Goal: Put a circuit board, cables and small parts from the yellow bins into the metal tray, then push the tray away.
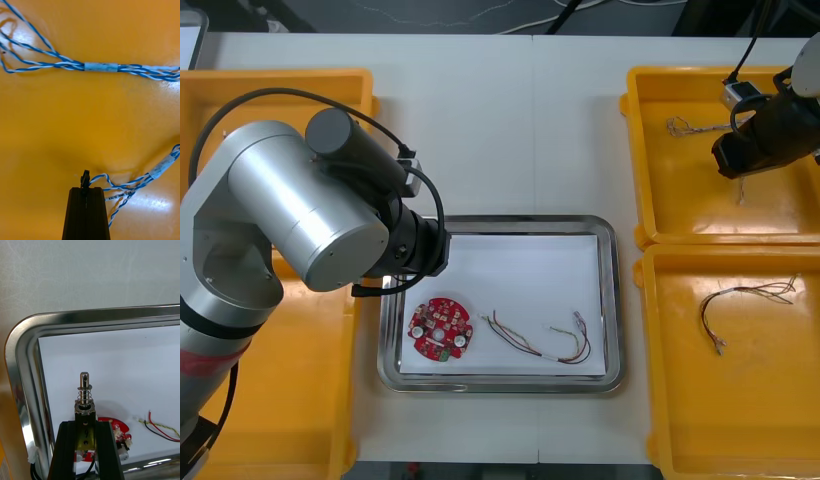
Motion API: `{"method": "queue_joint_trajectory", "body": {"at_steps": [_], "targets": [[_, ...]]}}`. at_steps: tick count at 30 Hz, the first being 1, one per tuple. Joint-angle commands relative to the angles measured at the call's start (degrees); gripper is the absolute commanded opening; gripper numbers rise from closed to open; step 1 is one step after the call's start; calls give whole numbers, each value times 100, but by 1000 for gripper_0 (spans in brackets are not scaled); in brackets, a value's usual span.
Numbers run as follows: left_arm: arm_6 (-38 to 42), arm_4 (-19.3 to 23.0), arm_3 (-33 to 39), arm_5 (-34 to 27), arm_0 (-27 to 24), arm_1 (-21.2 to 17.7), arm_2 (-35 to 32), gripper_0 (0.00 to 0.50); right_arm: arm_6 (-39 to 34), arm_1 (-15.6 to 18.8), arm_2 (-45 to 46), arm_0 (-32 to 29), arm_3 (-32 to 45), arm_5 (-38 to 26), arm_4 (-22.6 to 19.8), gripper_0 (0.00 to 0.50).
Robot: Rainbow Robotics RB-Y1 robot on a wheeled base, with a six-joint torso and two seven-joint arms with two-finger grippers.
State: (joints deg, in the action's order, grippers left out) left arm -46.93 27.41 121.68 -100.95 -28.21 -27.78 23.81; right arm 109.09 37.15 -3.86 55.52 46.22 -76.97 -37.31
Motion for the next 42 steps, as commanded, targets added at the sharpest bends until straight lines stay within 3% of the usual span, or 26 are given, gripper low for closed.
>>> {"method": "queue_joint_trajectory", "body": {"at_steps": [1, 15, 24, 30, 33, 35, 37, 40, 42], "targets": [[518, -315, -294, 374, 52, -183, 335, 0, 16, 46, 386, 319, 326, -380, -92, 0], [633, -438, -646, 629, 52, -183, 572, 0, -327, -314, 676, 302, 370, -1198, -136, 0], [756, -562, -954, 1095, 52, -183, 757, 0, -899, -595, 808, 249, 563, -1628, 427, 0], [835, -562, -1015, 1209, 52, -183, 818, 0, -951, -639, 808, 231, 660, -1646, 462, 6], [879, -570, -1085, 1323, 52, -192, 862, 0, -942, -630, 808, 231, 730, -1646, 462, 63], [905, -570, -1129, 1411, 52, -201, 897, 0, -960, -630, 817, 231, 774, -1646, 462, 152], [923, -570, -1138, 1464, 43, -201, 906, 0, -978, -604, 834, 231, 845, -1646, 471, 330], [940, -570, -1138, 1464, 52, -201, 915, 0, -986, -551, 834, 231, 959, -1620, 480, 494], [958, -579, -1138, 1464, 52, -201, 915, 0, -986, -507, 834, 231, 1012, -1576, 506, 500]]}}
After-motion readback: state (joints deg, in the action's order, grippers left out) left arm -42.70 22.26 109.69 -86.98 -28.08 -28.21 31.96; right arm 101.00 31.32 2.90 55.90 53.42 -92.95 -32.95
